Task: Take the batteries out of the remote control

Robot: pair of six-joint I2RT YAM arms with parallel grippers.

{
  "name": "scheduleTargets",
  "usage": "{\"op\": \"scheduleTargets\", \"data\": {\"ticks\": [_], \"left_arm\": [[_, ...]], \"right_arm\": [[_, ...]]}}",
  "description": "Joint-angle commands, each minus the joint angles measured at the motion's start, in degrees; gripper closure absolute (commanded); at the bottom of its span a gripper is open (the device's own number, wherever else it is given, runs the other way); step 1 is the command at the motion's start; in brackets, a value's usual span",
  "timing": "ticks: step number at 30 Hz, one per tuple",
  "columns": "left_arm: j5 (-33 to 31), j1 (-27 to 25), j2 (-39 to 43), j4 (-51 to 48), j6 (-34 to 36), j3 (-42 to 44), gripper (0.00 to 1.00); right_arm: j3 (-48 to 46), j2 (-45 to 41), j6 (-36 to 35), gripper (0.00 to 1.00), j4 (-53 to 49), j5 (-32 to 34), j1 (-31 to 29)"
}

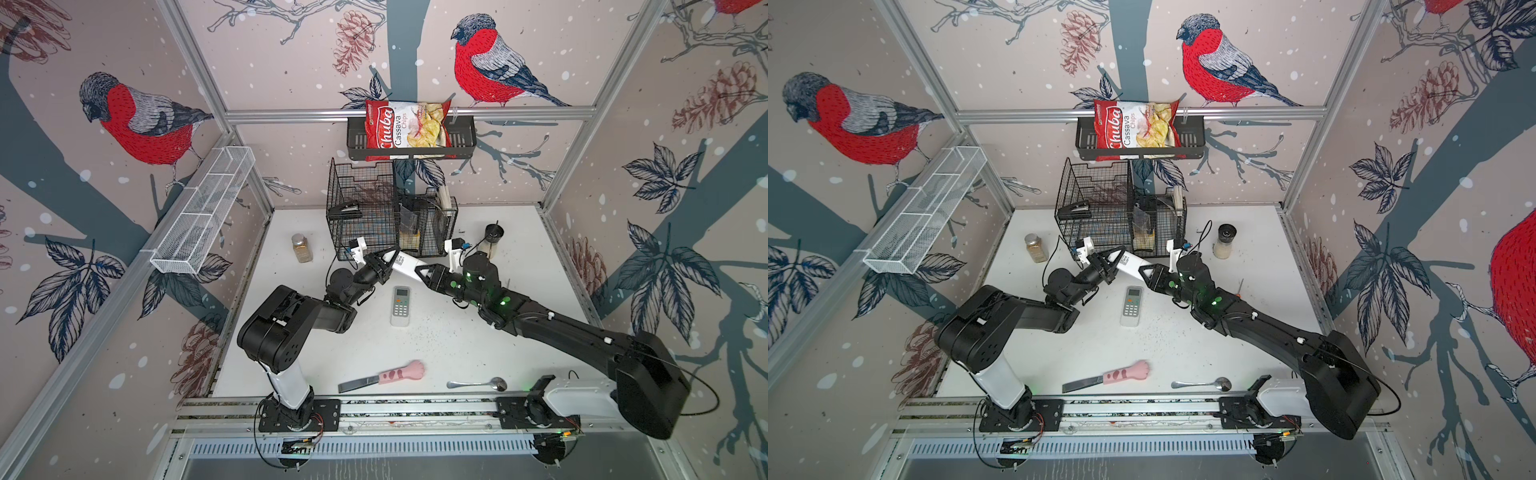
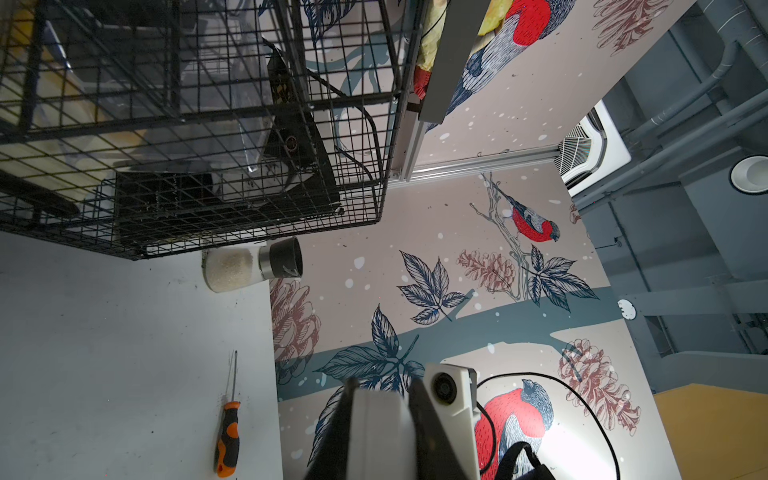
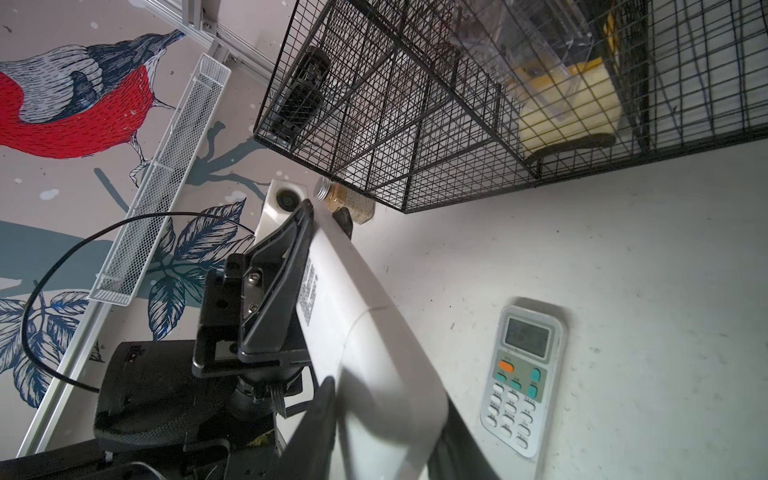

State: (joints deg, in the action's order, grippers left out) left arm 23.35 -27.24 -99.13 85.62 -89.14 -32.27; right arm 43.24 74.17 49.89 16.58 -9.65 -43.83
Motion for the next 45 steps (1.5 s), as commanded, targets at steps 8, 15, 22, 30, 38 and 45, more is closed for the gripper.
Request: {"op": "scheduleTargets", "data": {"ticks": [8,15,22,30,38,45], "left_arm": [[2.5,-0.09,-0.92,9.91,-3.66,-0.37,1.0],[2.59,0.1,-0.66,9.74,-3.58,-0.33,1.0],[2.83,0.27,-0.28,8.85,-2.96,-0.25,1.0],[3.02,0.18,-0.42,9.08,-2.88,-0.16,1.0],[3.18,0.18,-0.36,9.73,-2.88,0.0,1.0],[3.18,0.17,-0.48,9.74,-2.97,-0.15,1.0]], "right_arm": [[-2.53,-0.67,-1.28,0.65,2.74,-2.72,0.9],[-3.61,-1.04,-1.28,0.65,3.55,-3.44,1.12],[-3.77,-1.82,-1.37,0.6,3.24,-3.61,1.43],[-0.84,0.67,-0.98,0.54,2.68,-5.1,1.4],[-0.61,1.32,-0.22,0.61,2.75,-5.48,1.38],[-1.8,0.05,-0.32,0.63,2.23,-4.76,1.54]]}}
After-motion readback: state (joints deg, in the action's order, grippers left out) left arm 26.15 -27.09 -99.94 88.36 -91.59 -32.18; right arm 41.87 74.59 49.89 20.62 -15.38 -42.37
